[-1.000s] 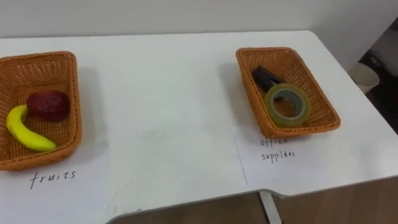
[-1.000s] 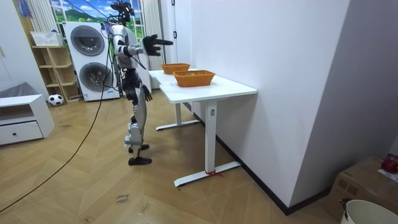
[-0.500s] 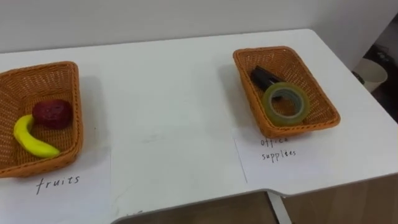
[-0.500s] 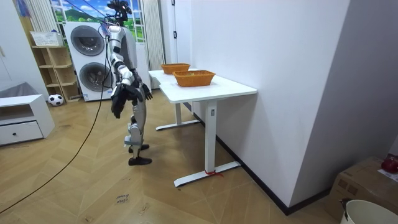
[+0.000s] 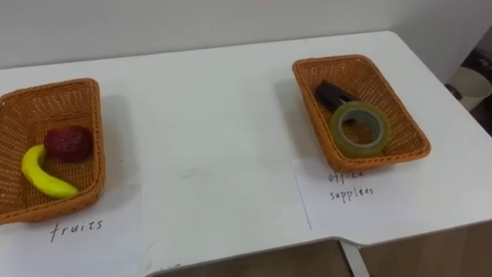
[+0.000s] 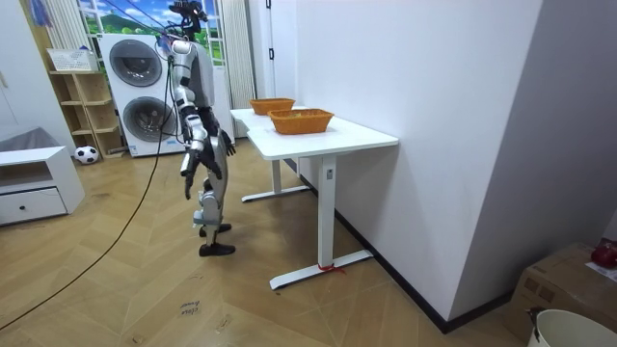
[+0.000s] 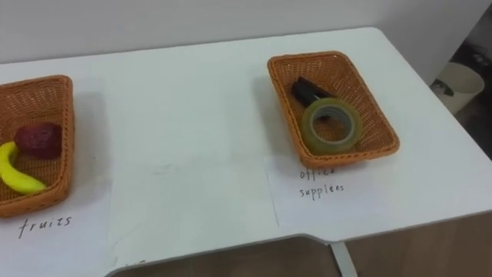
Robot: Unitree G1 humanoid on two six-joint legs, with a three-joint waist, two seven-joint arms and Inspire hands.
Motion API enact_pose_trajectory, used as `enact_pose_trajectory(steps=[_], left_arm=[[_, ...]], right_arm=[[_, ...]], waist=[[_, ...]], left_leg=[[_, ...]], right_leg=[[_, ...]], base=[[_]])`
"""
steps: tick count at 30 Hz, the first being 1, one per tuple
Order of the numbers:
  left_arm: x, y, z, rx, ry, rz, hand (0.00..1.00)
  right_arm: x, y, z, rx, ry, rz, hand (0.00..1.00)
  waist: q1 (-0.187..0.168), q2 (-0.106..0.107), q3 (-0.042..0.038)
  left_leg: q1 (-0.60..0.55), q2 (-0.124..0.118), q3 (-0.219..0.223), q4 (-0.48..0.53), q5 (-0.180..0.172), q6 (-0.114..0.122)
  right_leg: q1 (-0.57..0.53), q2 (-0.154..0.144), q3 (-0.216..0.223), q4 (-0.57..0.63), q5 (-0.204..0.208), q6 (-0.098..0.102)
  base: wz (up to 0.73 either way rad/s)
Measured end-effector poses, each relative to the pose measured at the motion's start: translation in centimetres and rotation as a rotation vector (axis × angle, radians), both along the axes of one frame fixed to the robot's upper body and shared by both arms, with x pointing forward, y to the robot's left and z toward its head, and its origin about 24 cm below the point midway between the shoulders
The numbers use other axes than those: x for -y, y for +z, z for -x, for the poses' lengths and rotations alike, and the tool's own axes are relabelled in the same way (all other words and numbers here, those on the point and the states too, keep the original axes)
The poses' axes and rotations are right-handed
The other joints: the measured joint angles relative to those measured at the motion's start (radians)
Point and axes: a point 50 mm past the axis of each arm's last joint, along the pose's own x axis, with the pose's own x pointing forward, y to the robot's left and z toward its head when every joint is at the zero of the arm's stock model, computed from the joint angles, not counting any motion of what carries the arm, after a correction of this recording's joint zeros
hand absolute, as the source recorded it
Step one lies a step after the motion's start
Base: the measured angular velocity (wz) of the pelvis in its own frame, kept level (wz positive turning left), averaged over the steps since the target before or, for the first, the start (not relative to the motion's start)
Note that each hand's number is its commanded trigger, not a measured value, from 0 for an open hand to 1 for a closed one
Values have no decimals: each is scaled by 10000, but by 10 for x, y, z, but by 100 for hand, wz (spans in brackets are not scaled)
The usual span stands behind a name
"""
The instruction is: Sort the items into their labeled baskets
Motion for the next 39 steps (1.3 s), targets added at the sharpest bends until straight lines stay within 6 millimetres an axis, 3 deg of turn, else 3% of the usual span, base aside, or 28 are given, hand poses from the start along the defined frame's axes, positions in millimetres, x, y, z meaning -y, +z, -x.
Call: enact_pose_trajectory(steps=[5, 18, 26, 39], left_arm=[[6, -2, 1, 31, 28, 77, 0], [23, -6, -13, 220, -427, 341, 0], [24, -6, -13, 260, -480, 495, 0], [24, -7, -14, 226, -480, 506, 0]], right_arm=[[-17, -7, -16, -369, 3174, -297, 0], [-64, -21, -35, -773, 8551, -1759, 0], [-71, -22, -45, -539, 9674, -2194, 0], [-76, -31, -24, -907, 9899, -3793, 0]], waist=[[305, 126, 5], [963, 331, 45], [1054, 332, 92], [1057, 241, 84]], left_leg=[[32, 7, -13, 0, -6, -7], [68, -1, -128, 40, -7, -8], [69, -14, -232, 49, -8, -9], [16, -119, -563, 68, -5, -5]], right_leg=[[34, 3, -20, -7, -15, -7], [197, 5, -96, -146, -15, -8], [337, -19, -238, -177, -15, -8], [379, -126, -474, -159, -96, 53]], base=[[0], [2], [6], [6]])
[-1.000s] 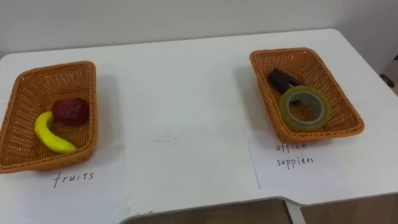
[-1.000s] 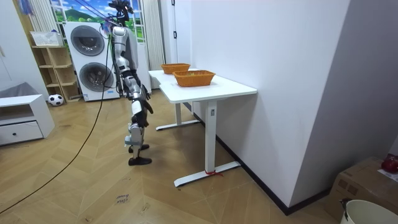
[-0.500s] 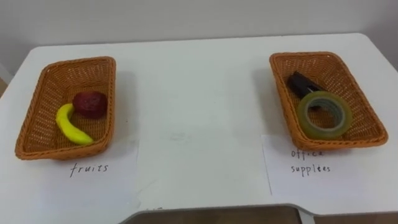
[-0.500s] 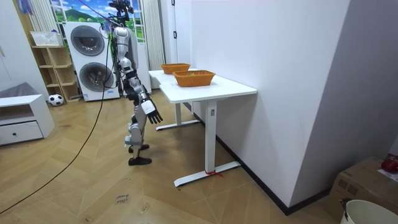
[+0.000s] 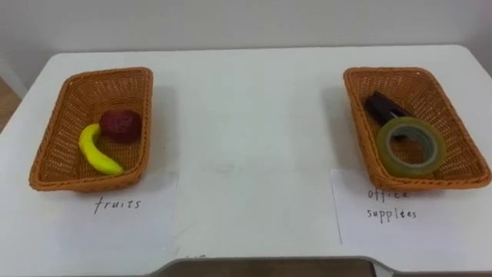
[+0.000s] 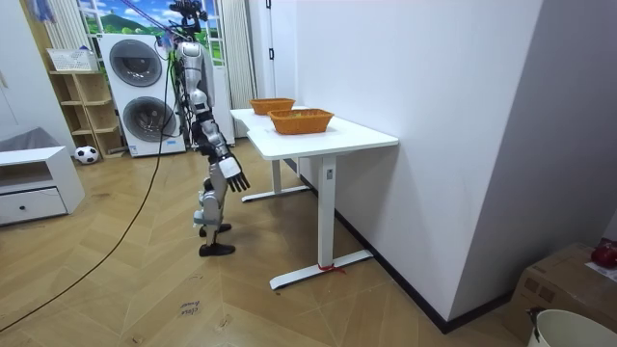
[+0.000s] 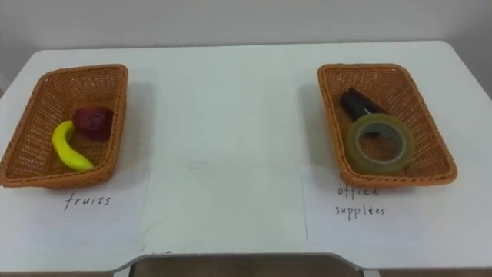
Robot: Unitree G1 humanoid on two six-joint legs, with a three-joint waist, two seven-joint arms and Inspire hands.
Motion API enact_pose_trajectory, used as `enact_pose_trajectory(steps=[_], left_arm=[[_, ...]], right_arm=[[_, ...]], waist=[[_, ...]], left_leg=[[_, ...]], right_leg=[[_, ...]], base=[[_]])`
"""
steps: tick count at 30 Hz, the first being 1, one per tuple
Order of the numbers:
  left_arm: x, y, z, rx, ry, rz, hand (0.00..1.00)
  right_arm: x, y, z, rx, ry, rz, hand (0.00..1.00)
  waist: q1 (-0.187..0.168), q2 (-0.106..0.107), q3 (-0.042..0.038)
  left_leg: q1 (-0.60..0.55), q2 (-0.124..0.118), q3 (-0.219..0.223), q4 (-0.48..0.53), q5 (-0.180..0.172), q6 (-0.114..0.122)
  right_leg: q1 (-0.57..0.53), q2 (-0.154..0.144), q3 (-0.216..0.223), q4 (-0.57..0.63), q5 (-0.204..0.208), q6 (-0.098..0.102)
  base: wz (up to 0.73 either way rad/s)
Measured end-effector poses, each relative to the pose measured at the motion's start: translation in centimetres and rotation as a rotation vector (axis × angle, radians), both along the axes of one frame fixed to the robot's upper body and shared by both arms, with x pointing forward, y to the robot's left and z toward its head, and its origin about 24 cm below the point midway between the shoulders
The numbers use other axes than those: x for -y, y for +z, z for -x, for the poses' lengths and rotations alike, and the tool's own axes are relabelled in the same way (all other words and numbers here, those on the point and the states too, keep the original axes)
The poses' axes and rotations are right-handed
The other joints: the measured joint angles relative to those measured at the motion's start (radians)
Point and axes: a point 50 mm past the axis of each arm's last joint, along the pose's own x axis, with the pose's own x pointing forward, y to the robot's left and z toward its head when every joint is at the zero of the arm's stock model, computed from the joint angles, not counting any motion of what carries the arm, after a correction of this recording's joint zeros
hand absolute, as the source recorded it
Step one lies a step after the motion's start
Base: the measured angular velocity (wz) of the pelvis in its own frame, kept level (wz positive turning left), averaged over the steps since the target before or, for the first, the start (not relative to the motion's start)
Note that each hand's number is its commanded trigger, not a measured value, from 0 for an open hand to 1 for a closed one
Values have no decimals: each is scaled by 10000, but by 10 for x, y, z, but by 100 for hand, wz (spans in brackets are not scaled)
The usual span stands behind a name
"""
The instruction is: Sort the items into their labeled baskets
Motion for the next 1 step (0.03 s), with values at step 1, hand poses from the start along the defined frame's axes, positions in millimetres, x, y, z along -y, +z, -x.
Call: enact_pose_trajectory(steps=[1], left_arm=[[0, 0, 0, 6, -2, -3, 0]], right_arm=[[-1, 0, 1, -30, 95, -86, 0]], waist=[[1, -22, -1]], left_leg=[[-17, -3, -1, 0, 0, 0]], right_leg=[[-12, -2, 1, 0, -2, 3]], base=[[0]])
